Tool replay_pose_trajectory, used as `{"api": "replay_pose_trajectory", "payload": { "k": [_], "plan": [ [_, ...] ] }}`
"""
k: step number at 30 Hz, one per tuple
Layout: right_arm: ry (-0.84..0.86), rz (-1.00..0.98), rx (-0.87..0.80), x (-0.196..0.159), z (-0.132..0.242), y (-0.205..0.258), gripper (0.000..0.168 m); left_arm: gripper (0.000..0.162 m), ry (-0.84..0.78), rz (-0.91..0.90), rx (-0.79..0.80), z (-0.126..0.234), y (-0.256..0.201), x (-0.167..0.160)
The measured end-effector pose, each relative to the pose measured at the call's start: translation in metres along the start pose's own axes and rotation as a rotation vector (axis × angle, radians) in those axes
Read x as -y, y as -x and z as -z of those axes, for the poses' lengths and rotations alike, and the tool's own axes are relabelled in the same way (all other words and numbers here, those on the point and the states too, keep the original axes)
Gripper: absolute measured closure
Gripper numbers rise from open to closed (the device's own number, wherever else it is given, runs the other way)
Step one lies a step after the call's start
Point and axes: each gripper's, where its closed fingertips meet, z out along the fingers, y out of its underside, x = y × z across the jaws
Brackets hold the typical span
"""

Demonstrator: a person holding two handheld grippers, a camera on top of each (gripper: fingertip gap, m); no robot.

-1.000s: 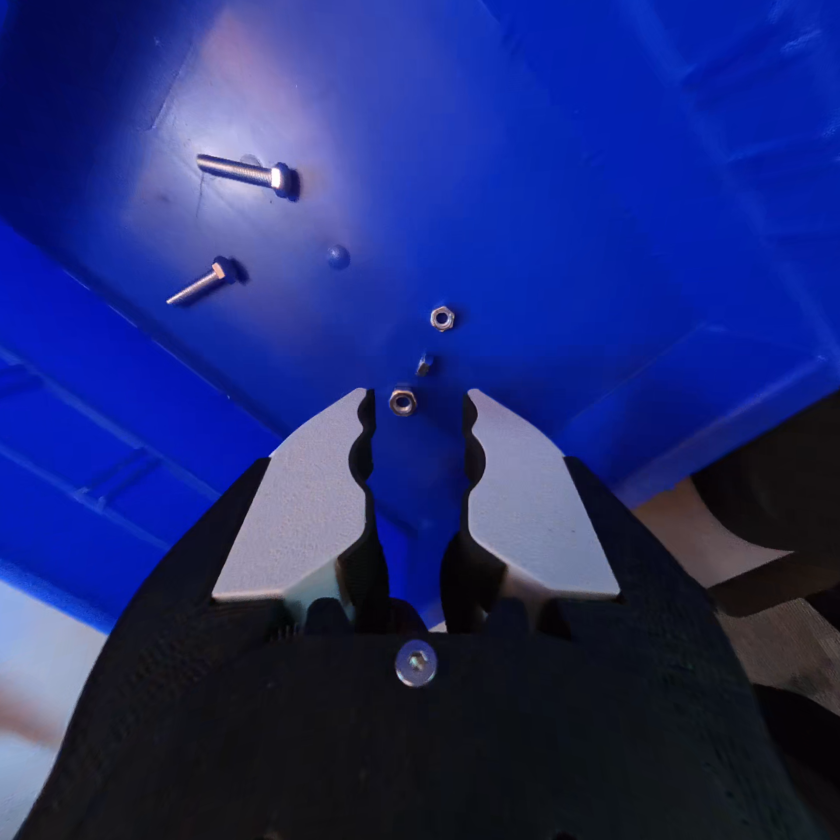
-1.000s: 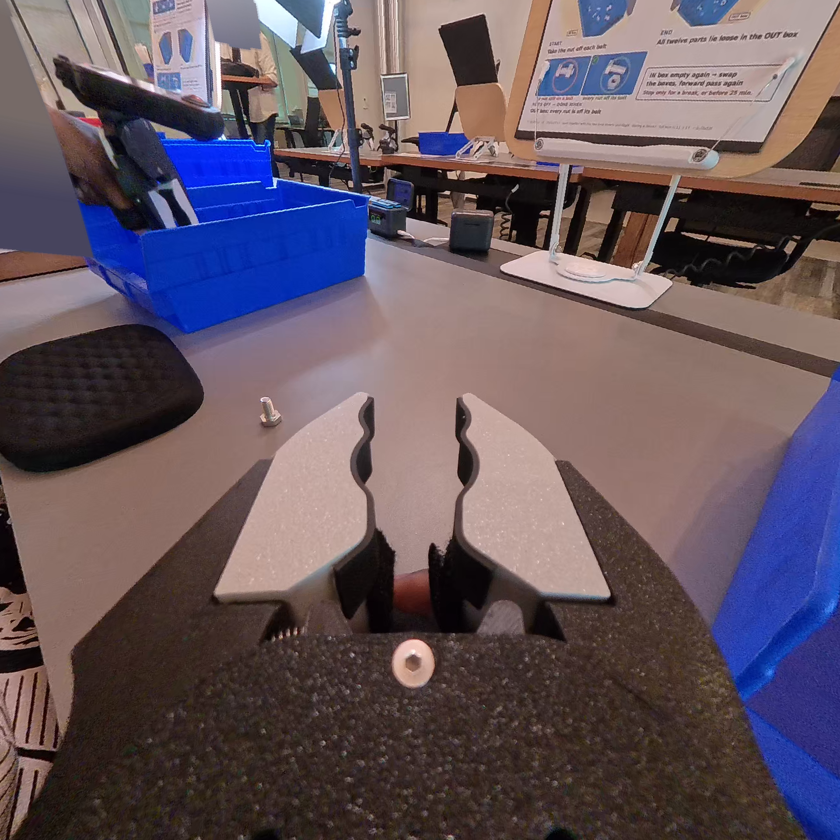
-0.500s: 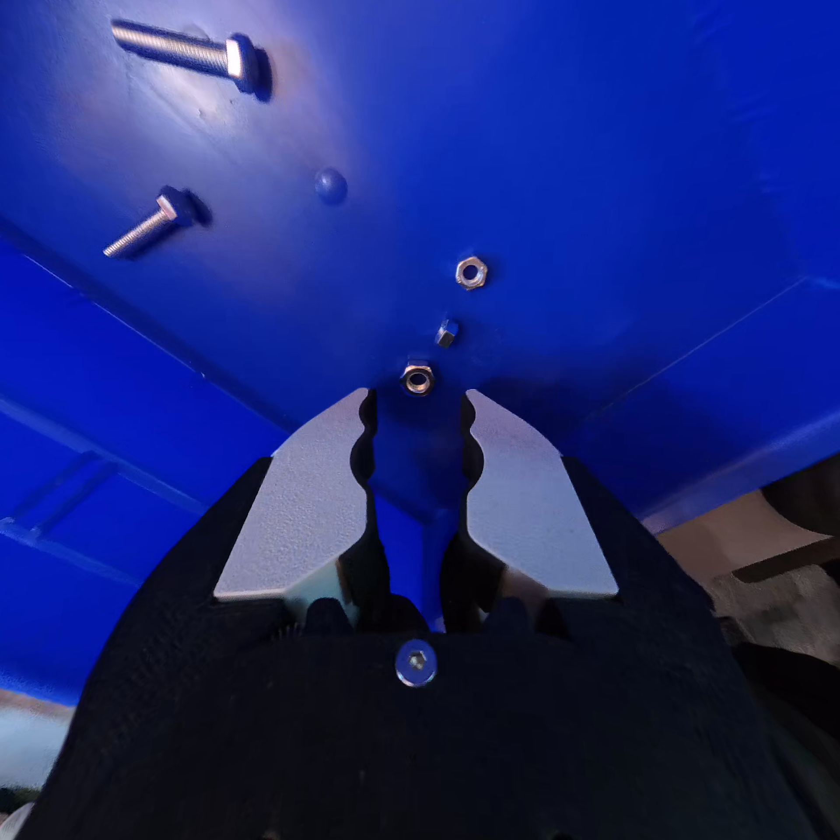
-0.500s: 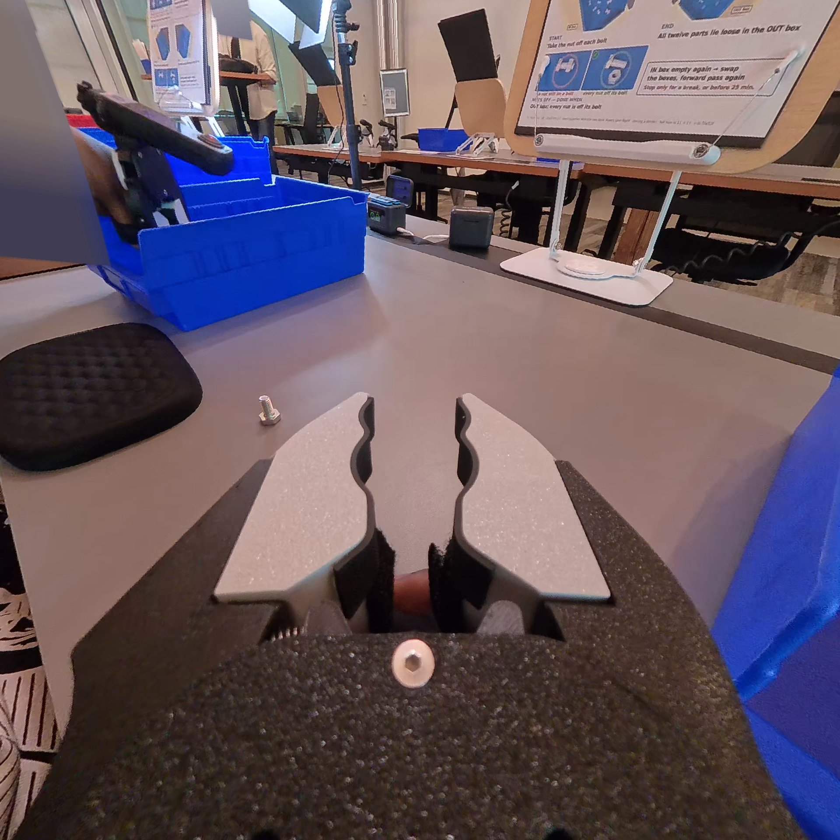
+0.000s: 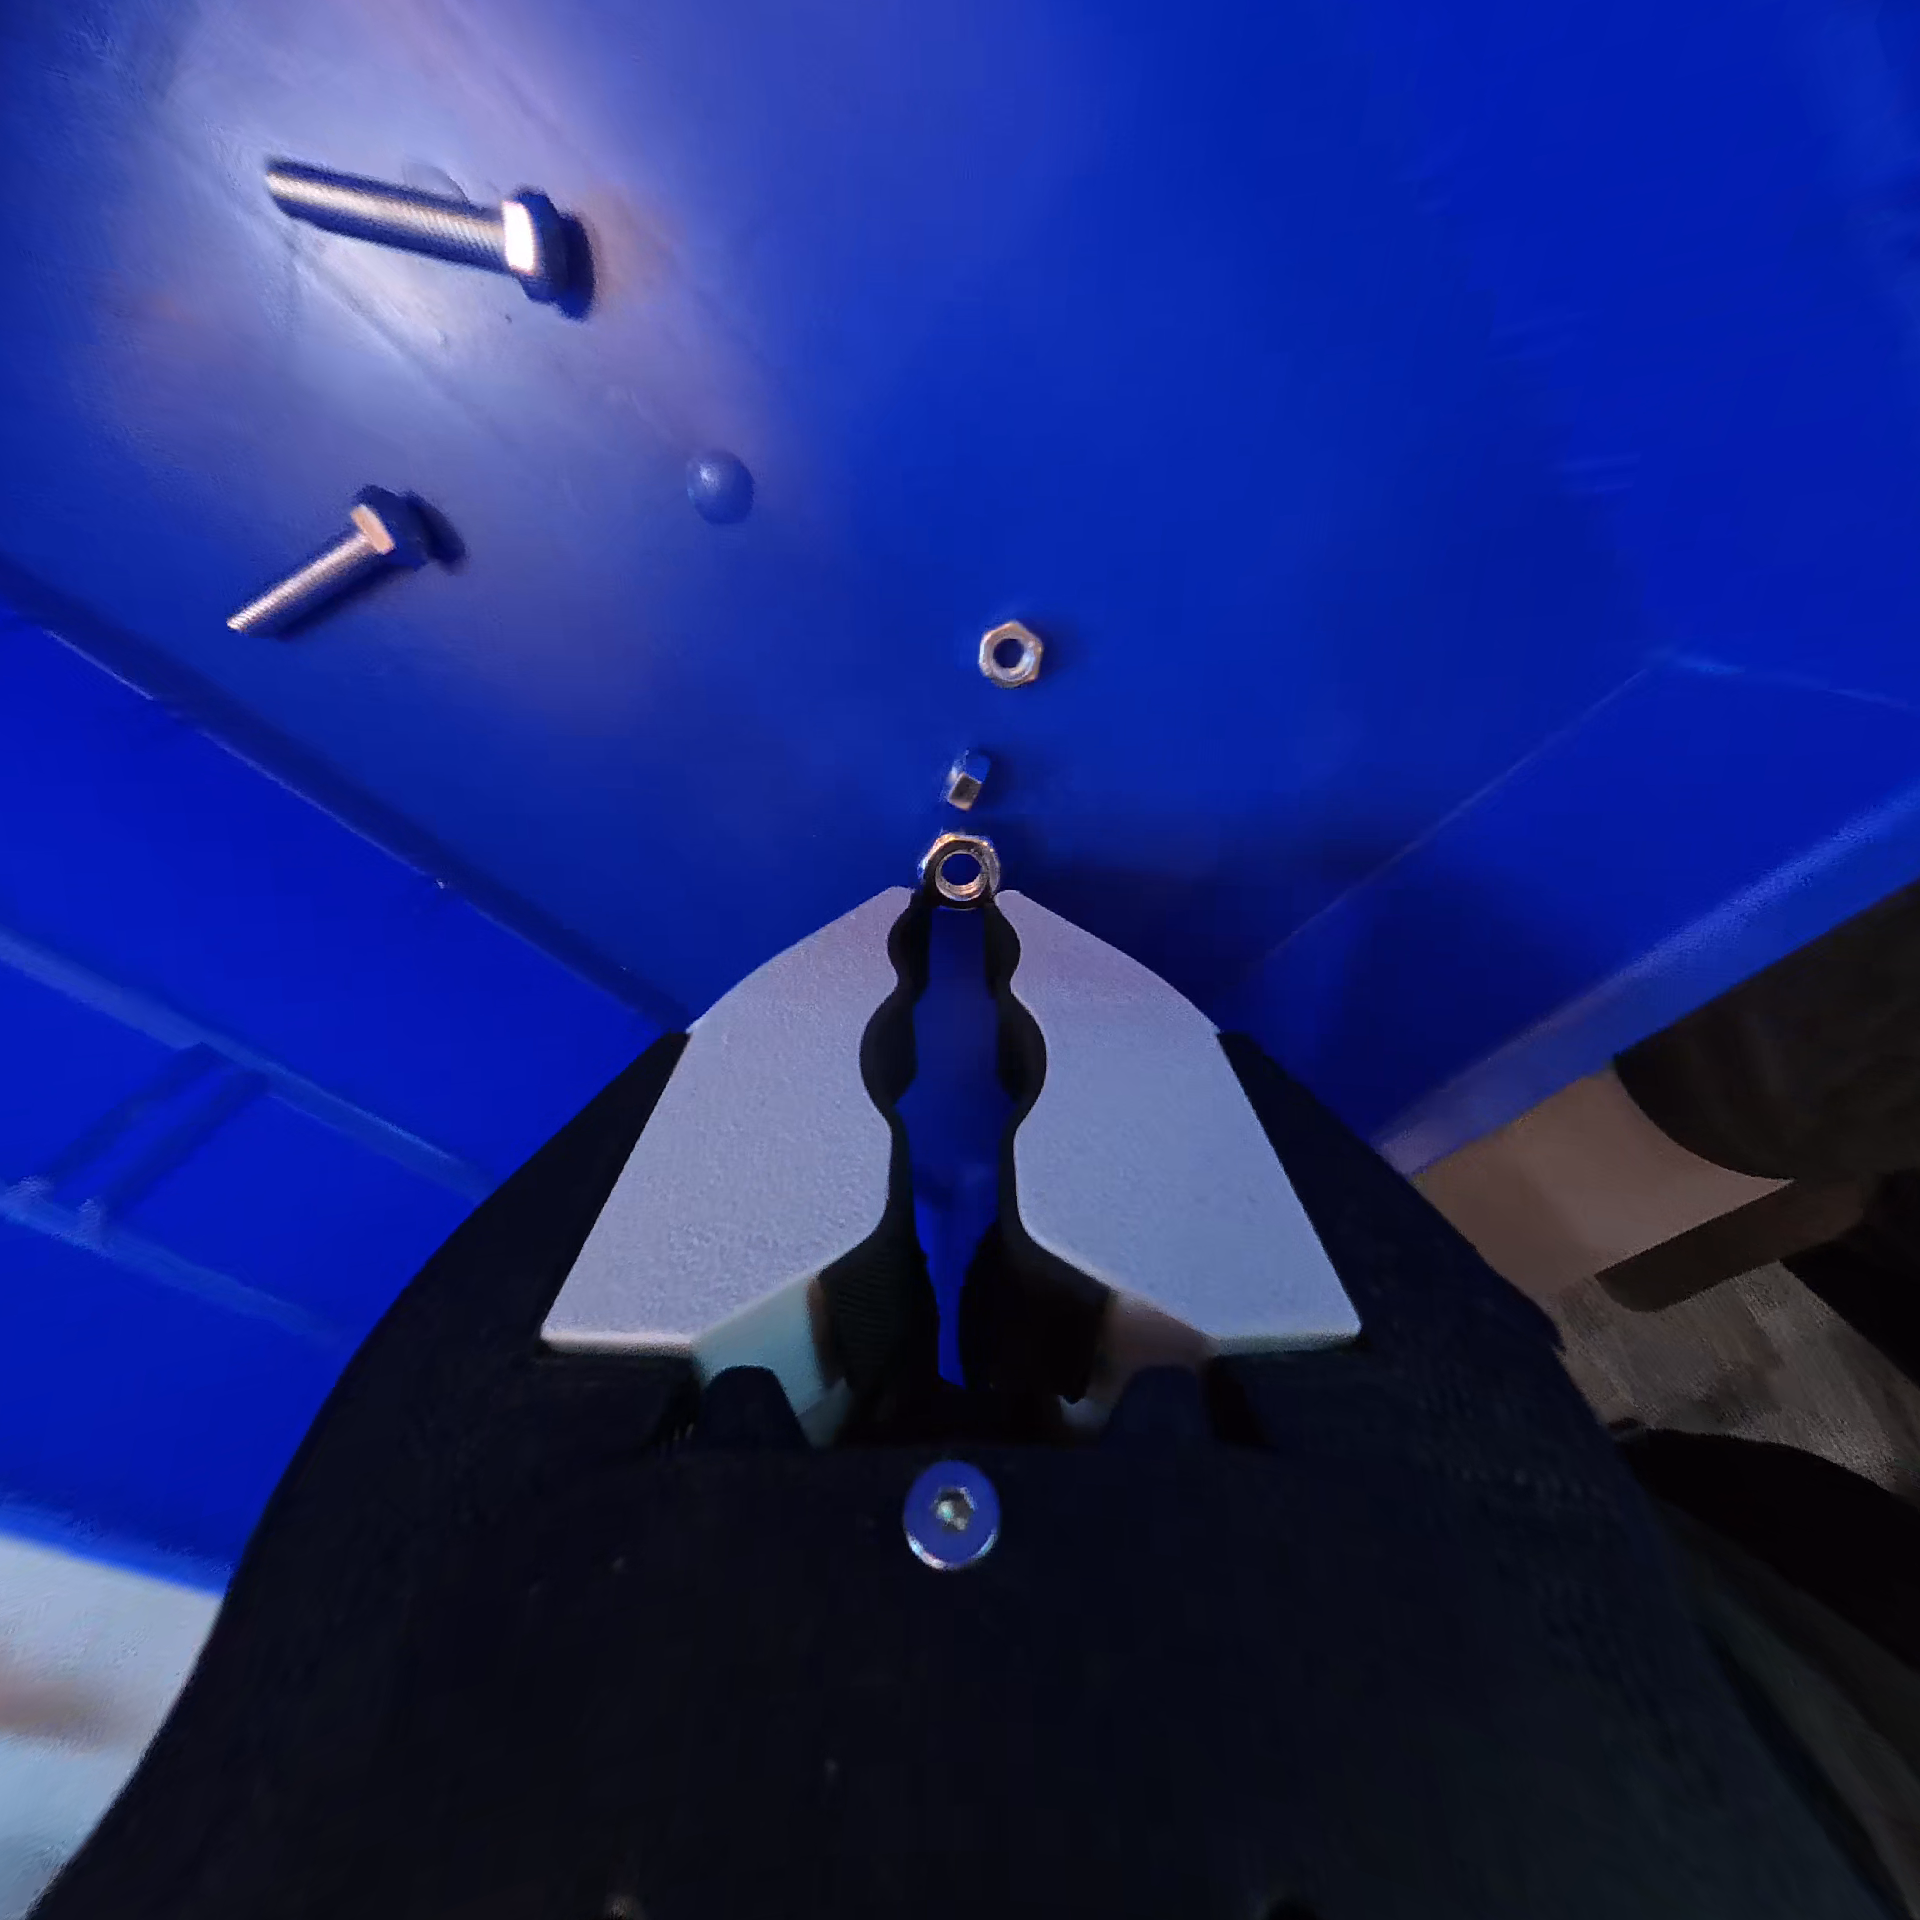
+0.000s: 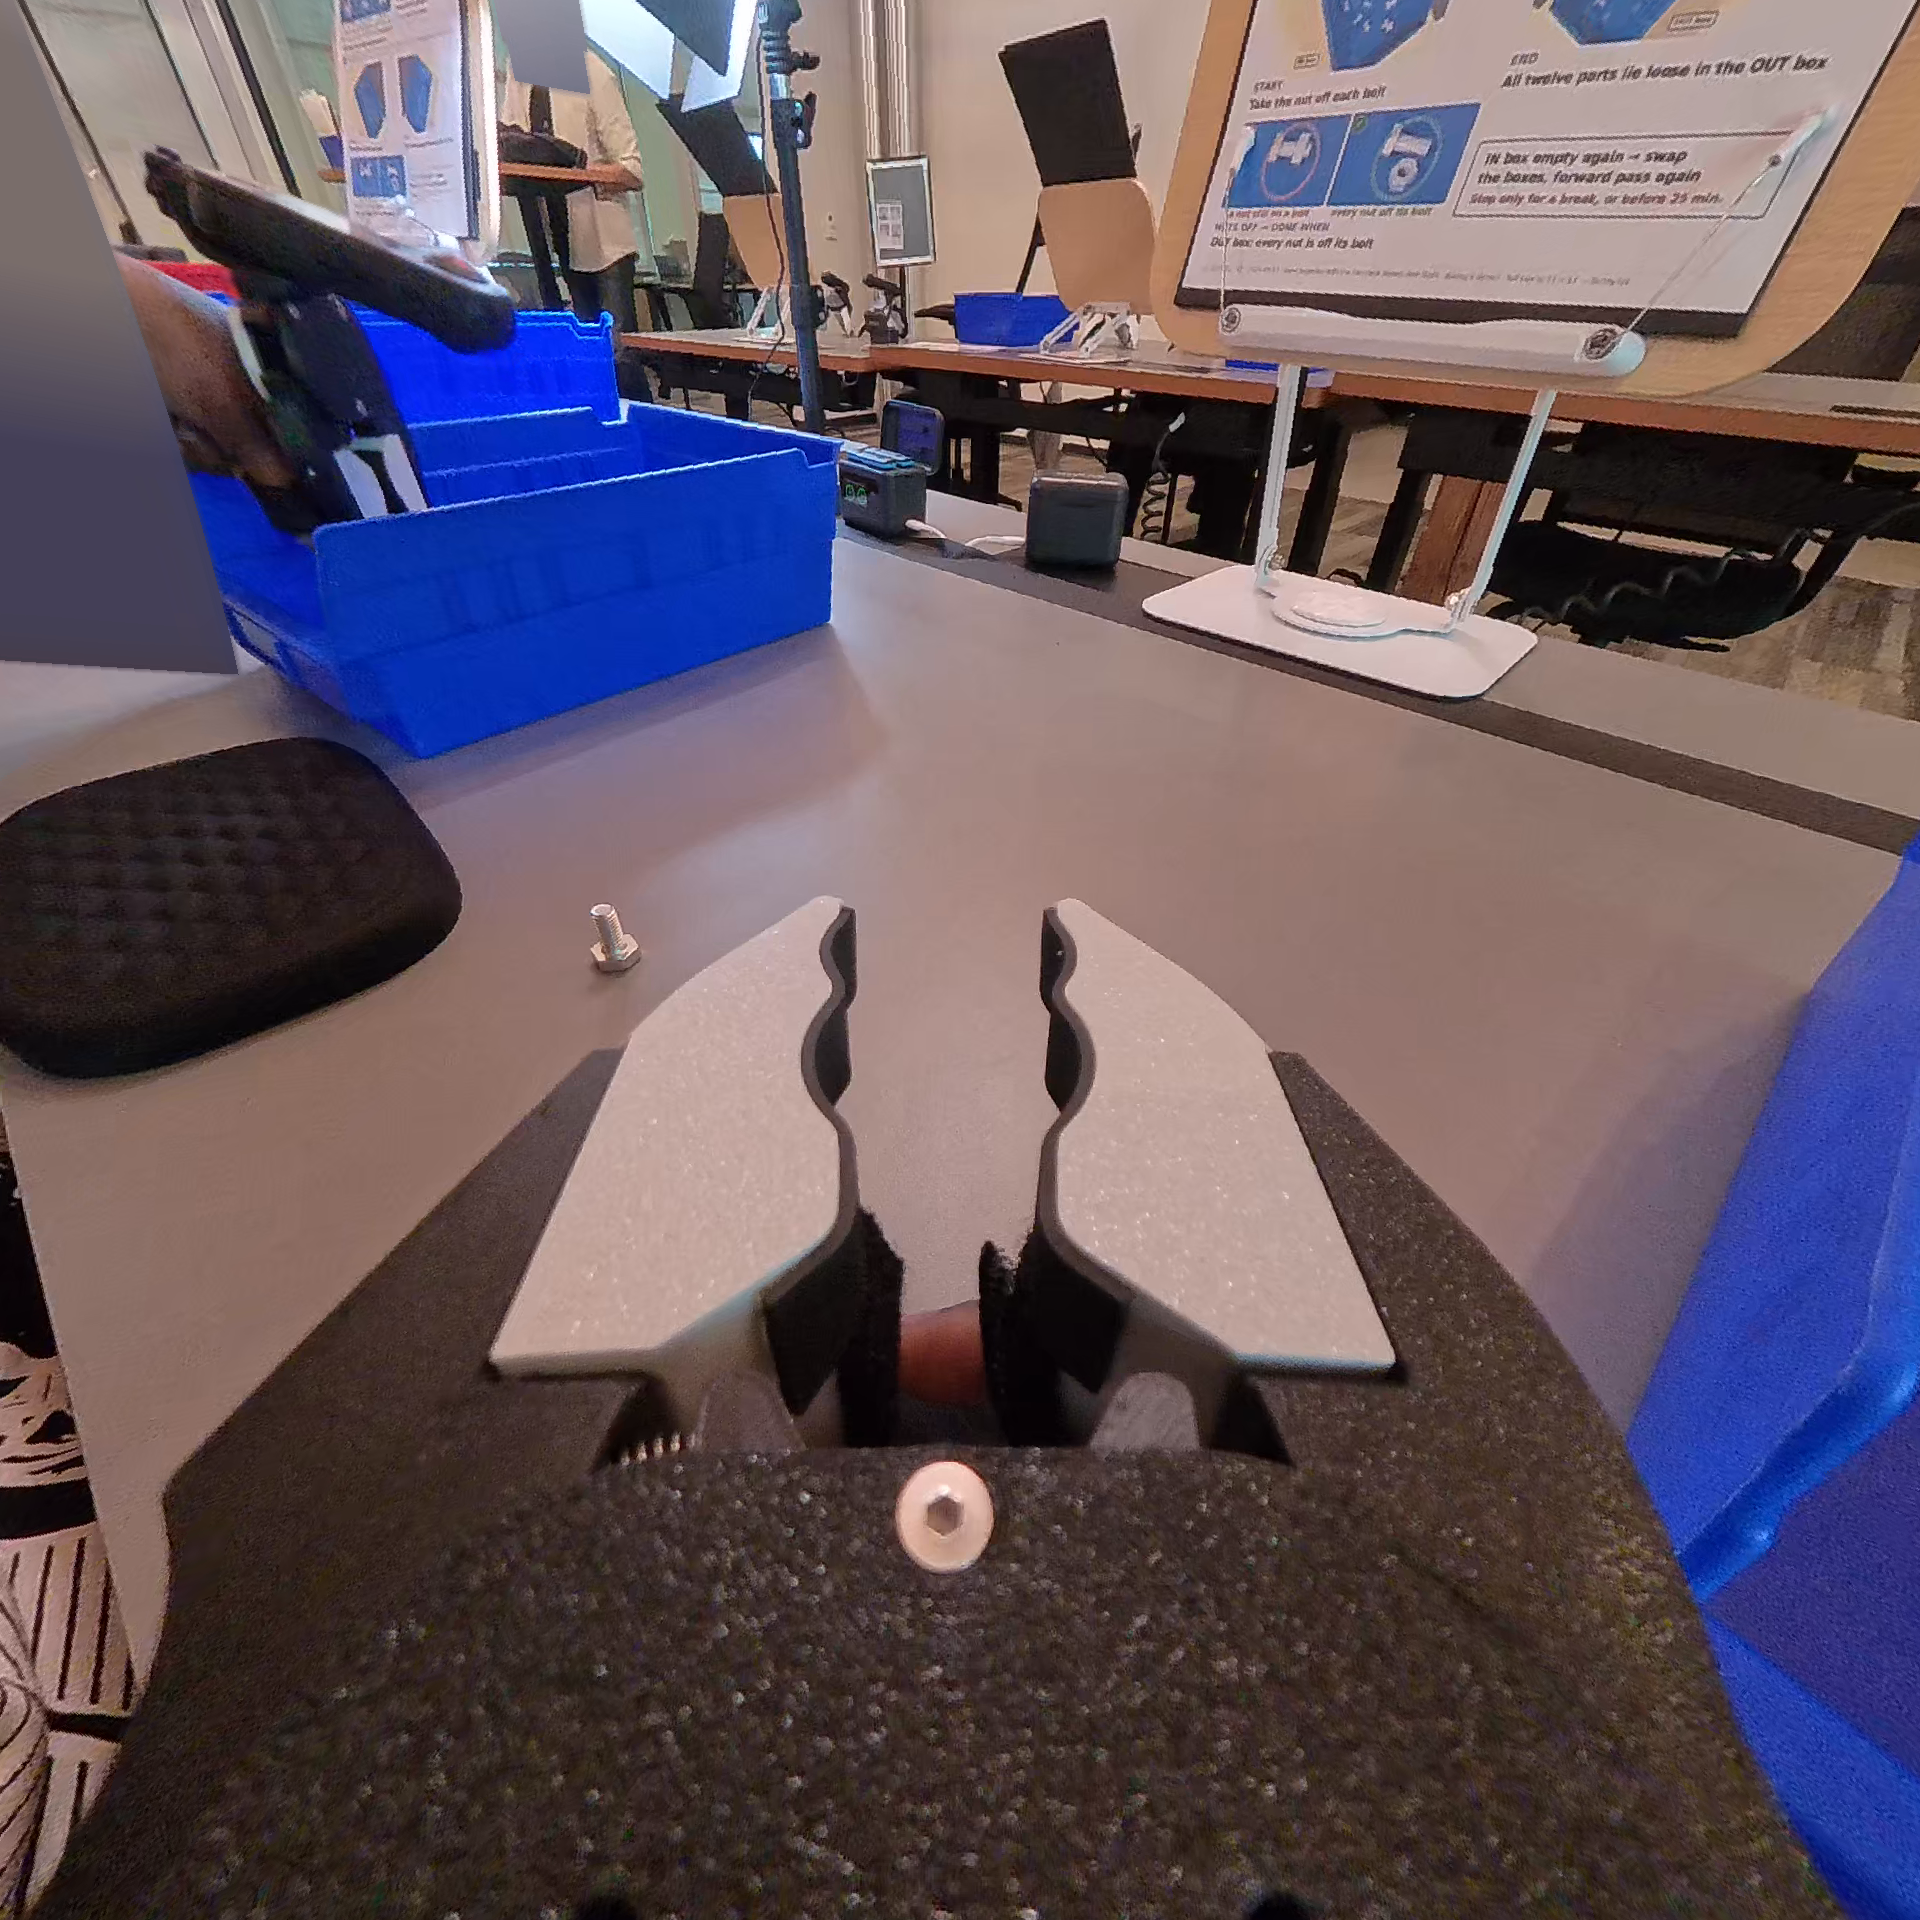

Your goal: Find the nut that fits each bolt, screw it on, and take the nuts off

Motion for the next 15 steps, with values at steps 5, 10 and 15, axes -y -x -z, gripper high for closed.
{"api": "replay_pose_trajectory", "payload": {
  "k": [5, 10, 15],
  "plan": [
    [0.003, -0.004, 0.002, -0.001, 0.000, 0.000, 0.134, 0.151, -0.176, -0.048, 0.018, 0.041, -0.018, 0.016],
    [0.005, -0.001, 0.003, -0.001, -0.001, 0.000, 0.134, 0.151, -0.490, -0.171, -0.001, 0.098, -0.069, 0.049],
    [0.005, -0.001, 0.005, -0.001, -0.001, 0.000, 0.134, 0.152, -0.617, -0.395, -0.061, 0.115, -0.153, 0.077]
  ]
}}
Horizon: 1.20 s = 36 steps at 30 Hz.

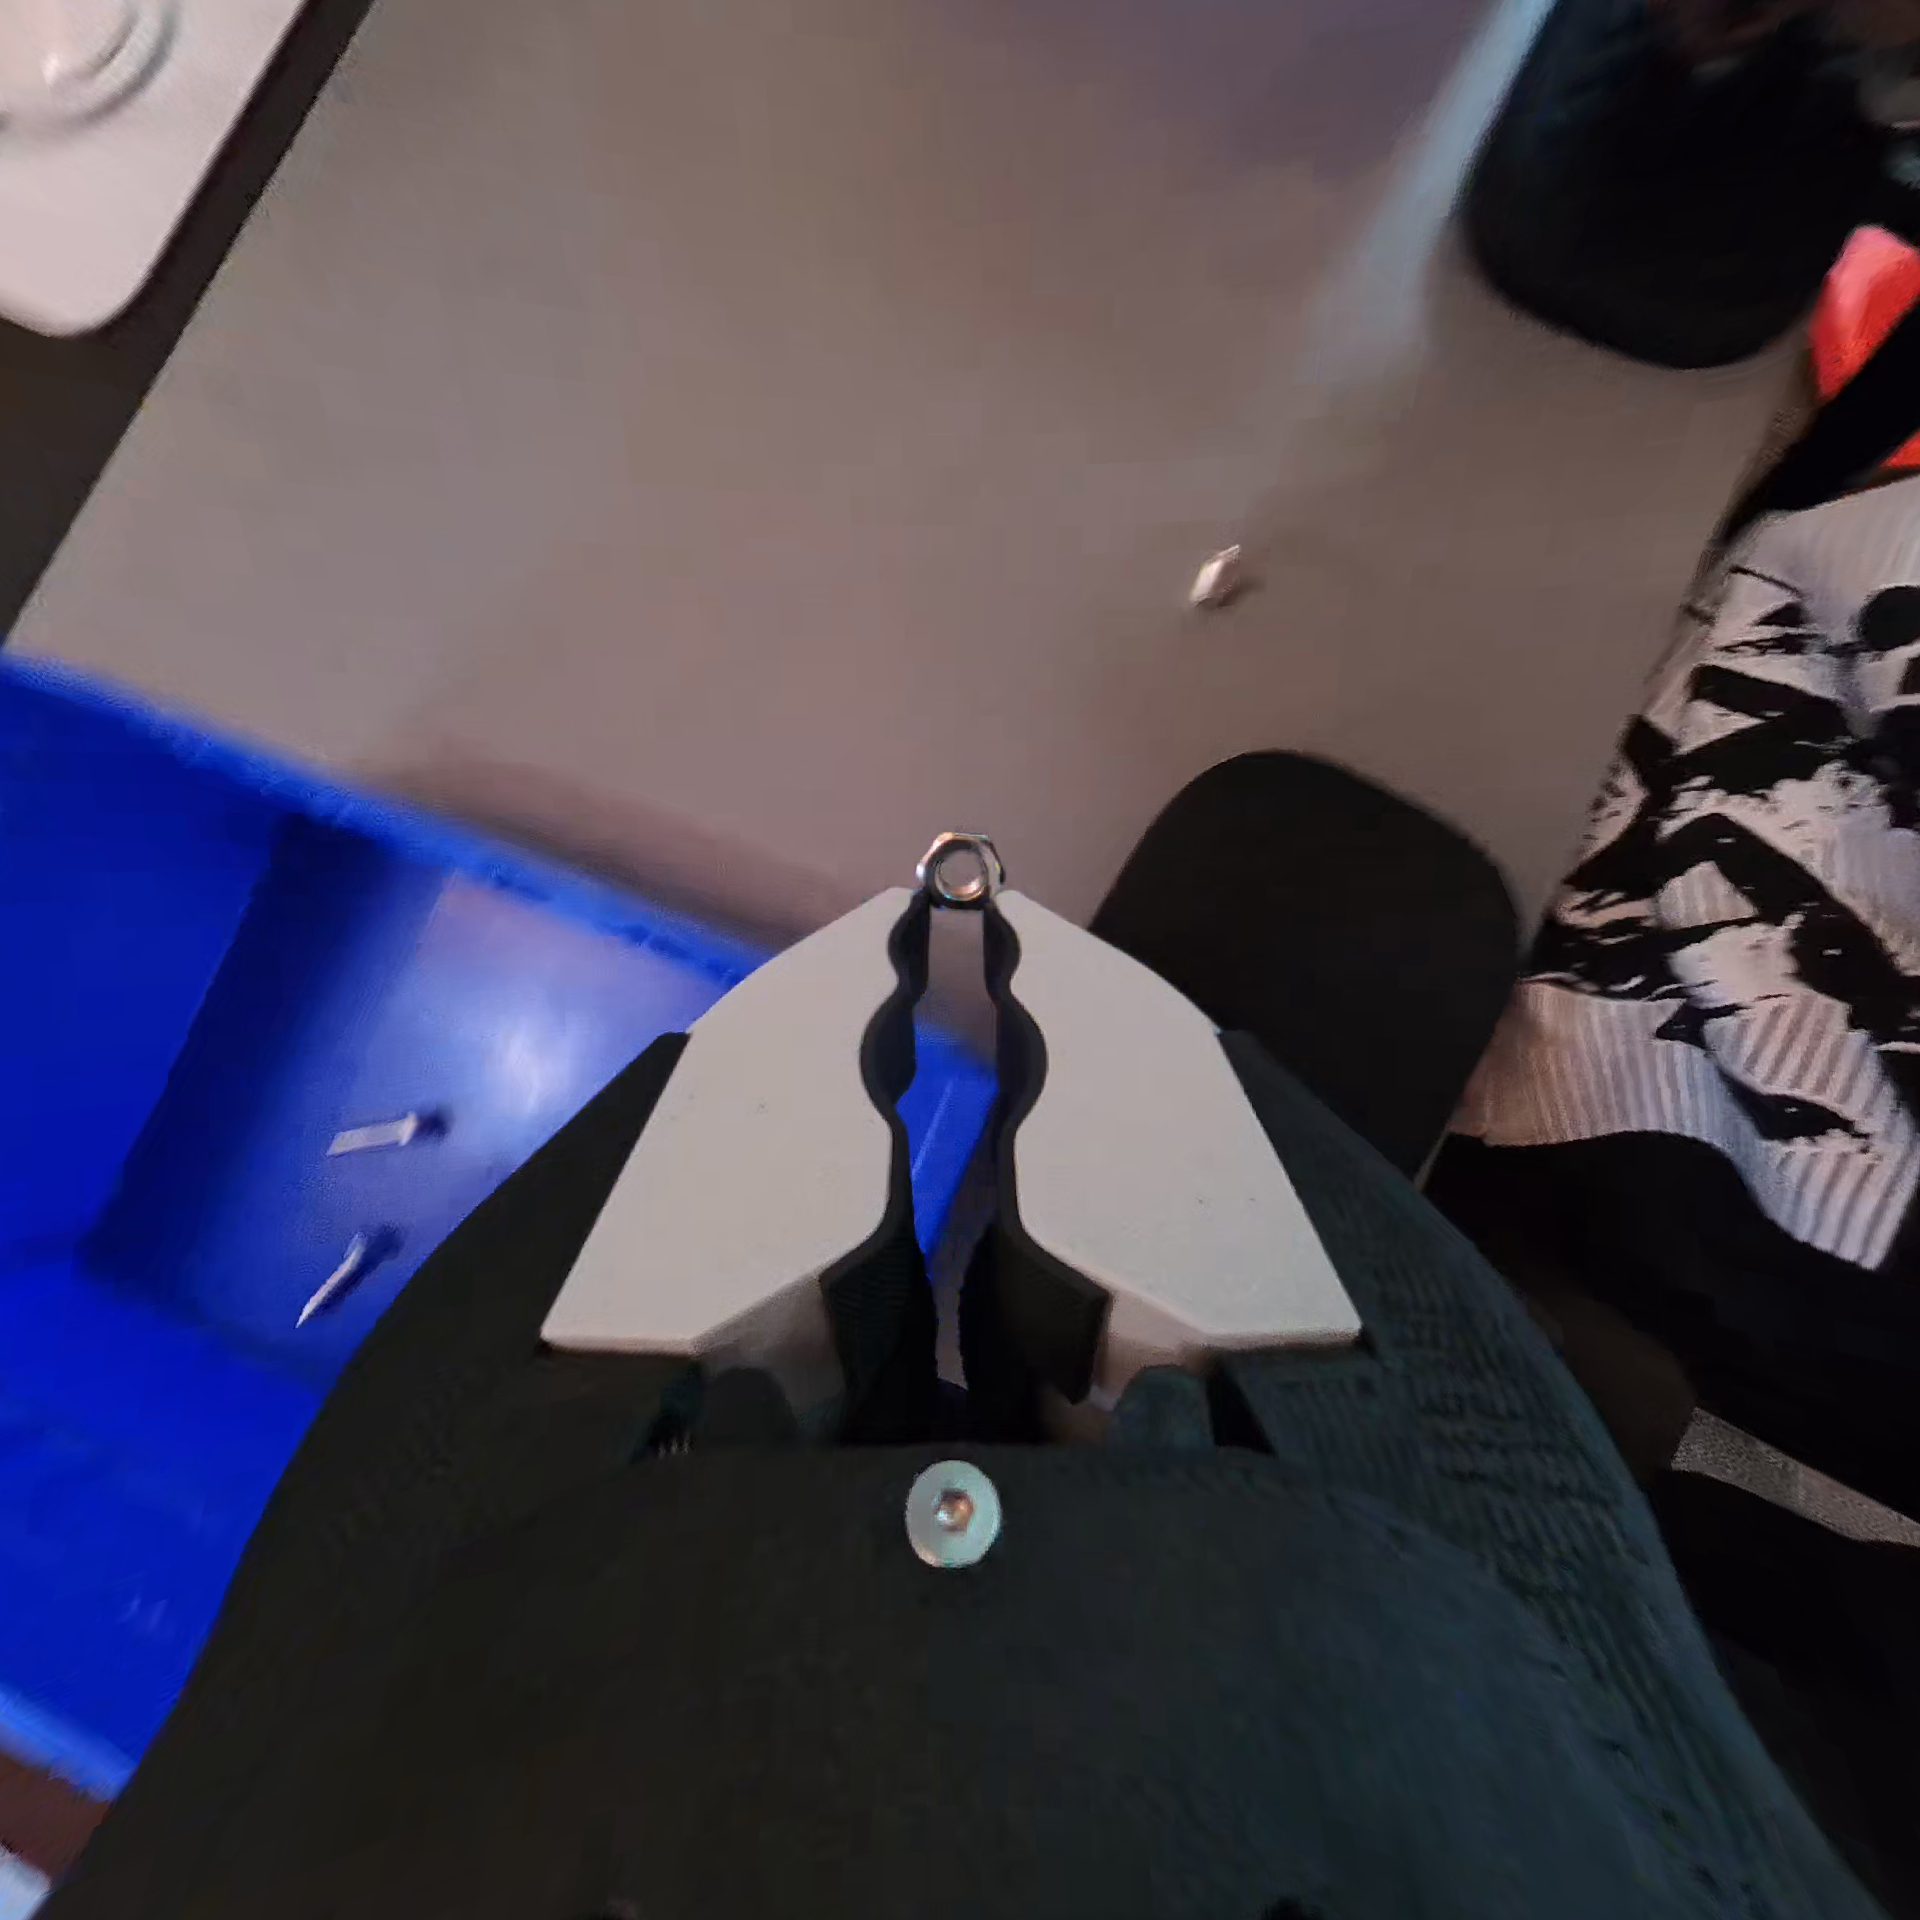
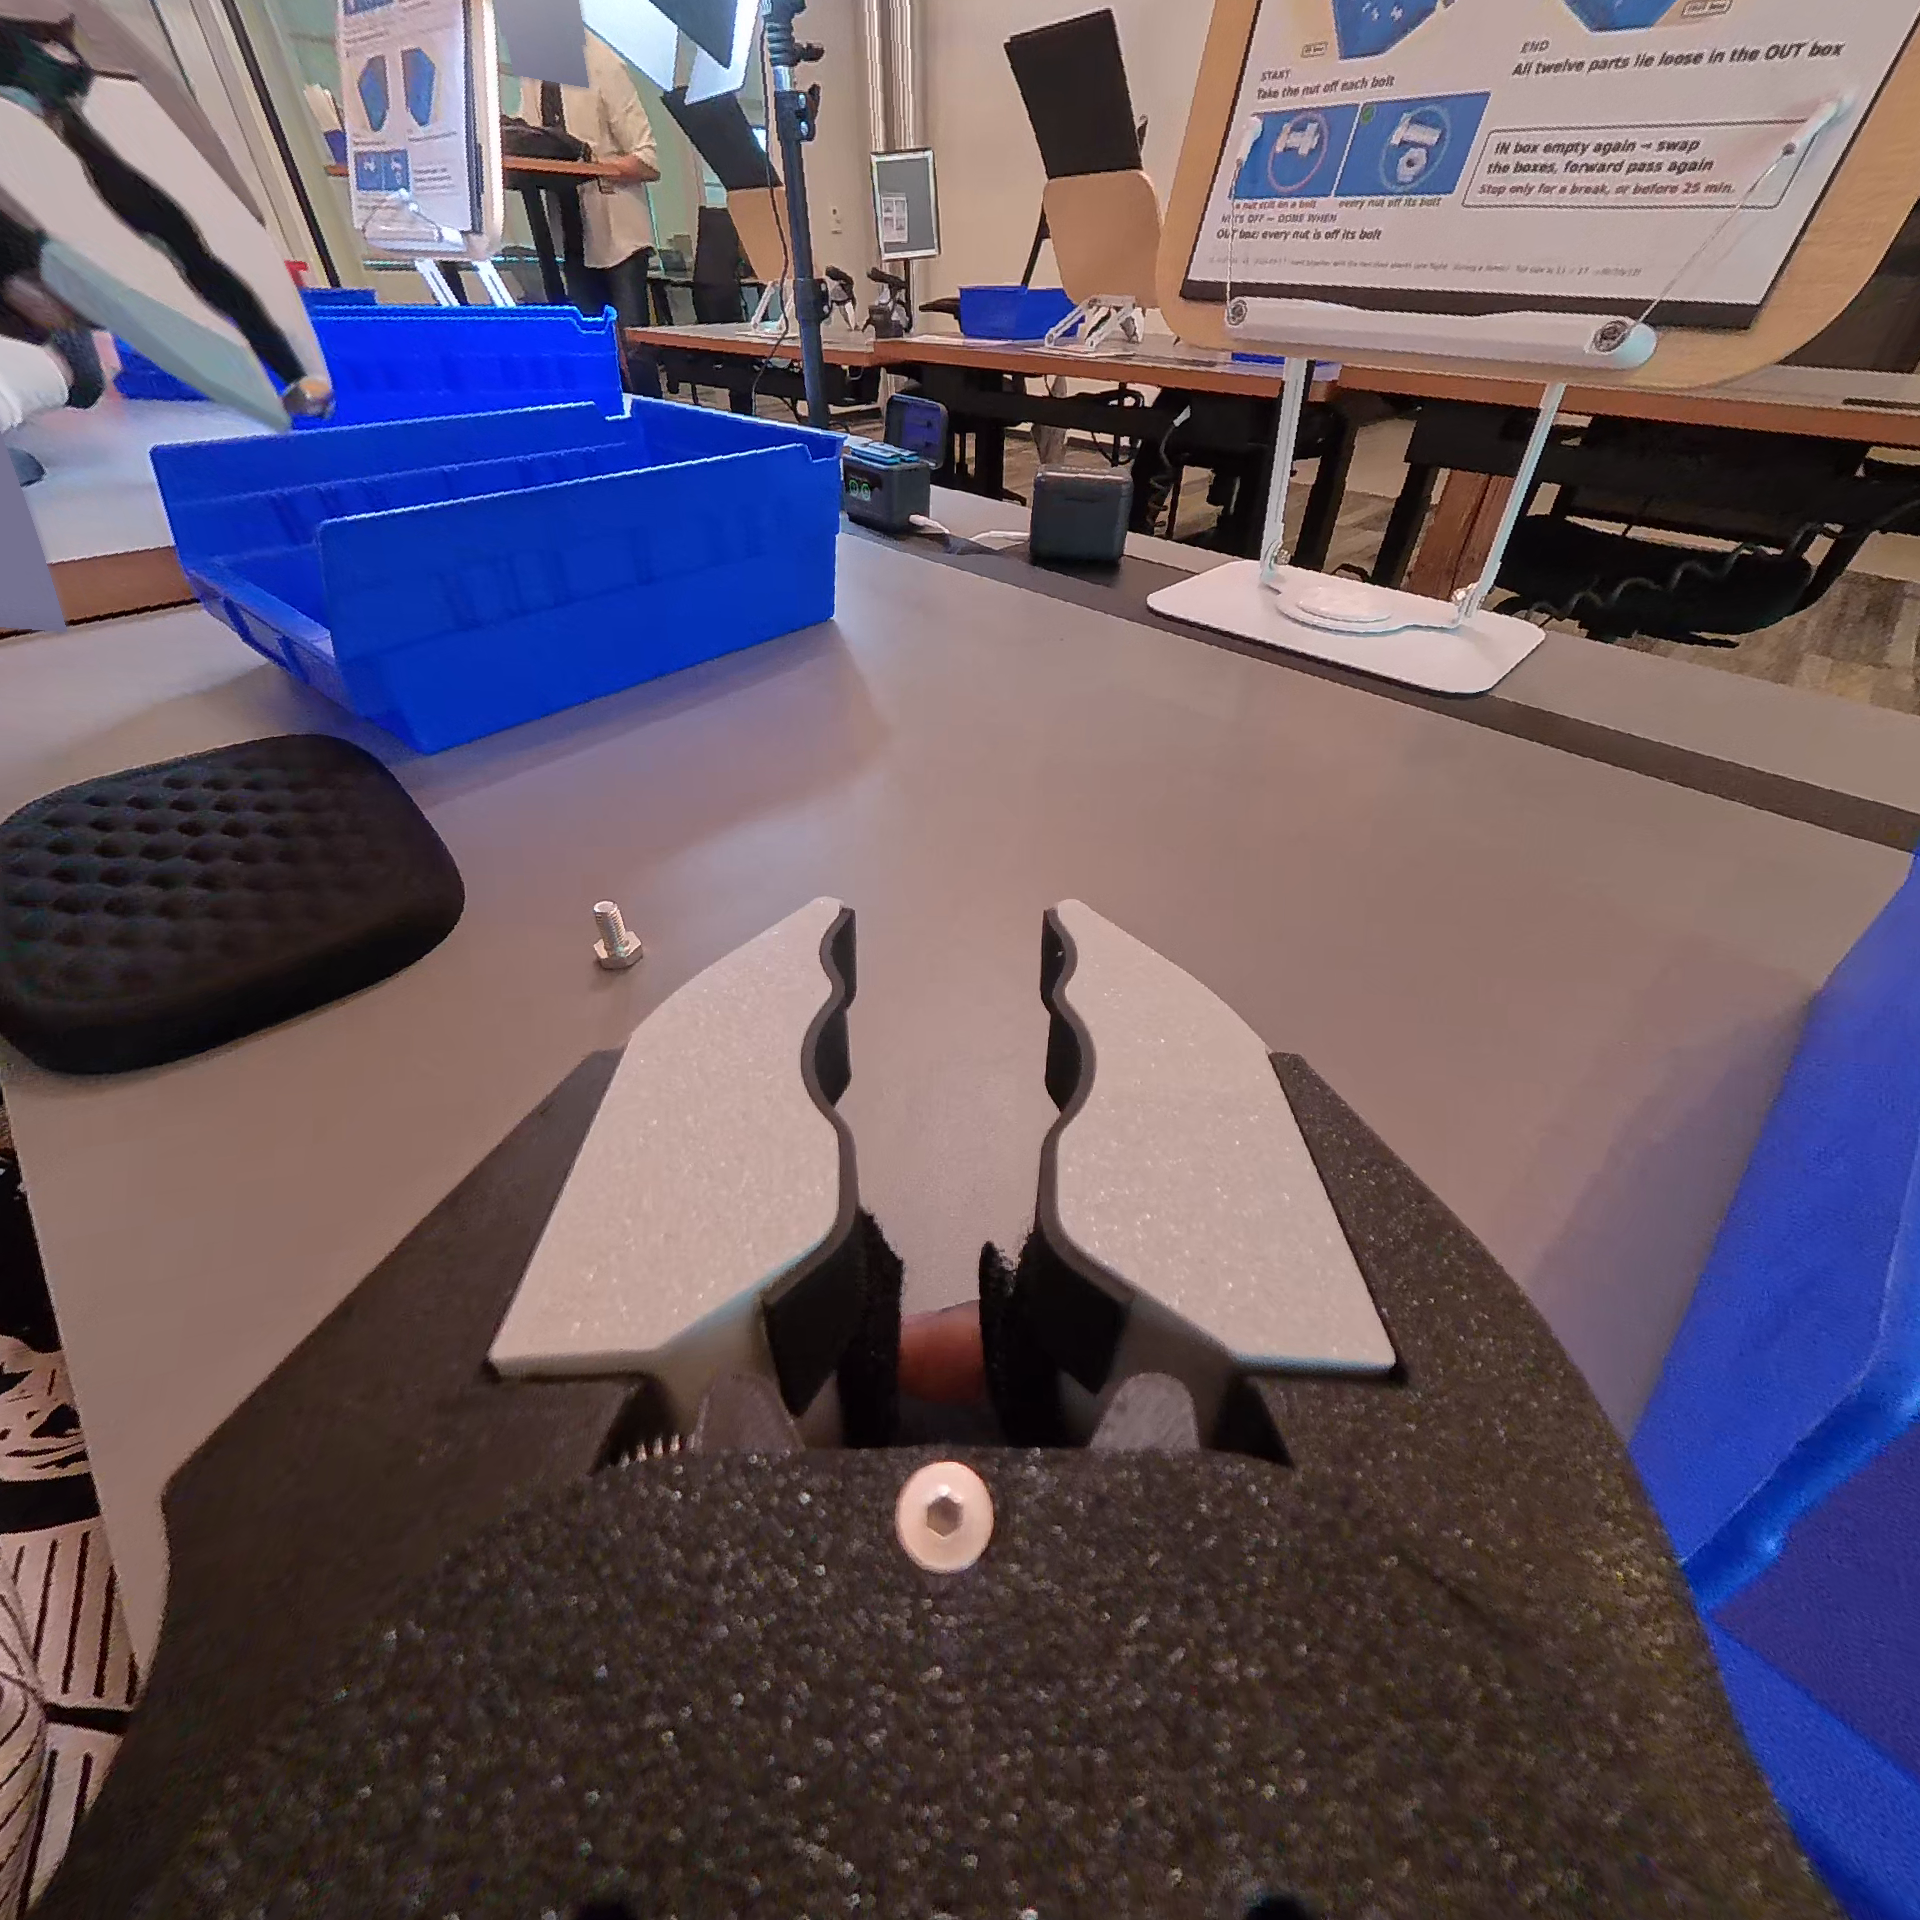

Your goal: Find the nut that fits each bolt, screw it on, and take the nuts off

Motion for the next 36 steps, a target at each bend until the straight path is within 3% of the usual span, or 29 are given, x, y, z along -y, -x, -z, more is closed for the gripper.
{"api": "replay_pose_trajectory", "payload": {
  "k": [8, 16, 25, 30, 33, 36],
  "plan": [
    [-0.016, -0.004, 0.001, 0.002, 0.001, 0.000, 0.134, 0.152, 0.085, -0.211, -0.250, -0.097, -0.103, 0.032],
    [-0.024, -0.003, 0.004, 0.003, 0.002, 0.000, 0.134, 0.152, 0.211, -0.204, -0.292, -0.163, -0.135, 0.025],
    [-0.011, 0.011, 0.008, 0.001, 0.001, 0.002, 0.134, 0.152, 0.268, -0.210, -0.271, -0.181, -0.139, 0.020],
    [0.024, 0.025, 0.032, -0.001, -0.002, 0.006, 0.133, 0.143, 0.229, -0.176, -0.284, -0.174, -0.136, 0.021],
    [0.112, 0.071, 0.074, -0.009, -0.010, 0.016, 0.134, 0.136, 0.076, -0.100, -0.280, -0.162, -0.128, 0.032],
    [0.216, 0.089, 0.176, -0.018, -0.025, 0.040, 0.134, 0.124, -0.217, 0.002, -0.225, -0.146, -0.109, 0.055]
  ]
}}
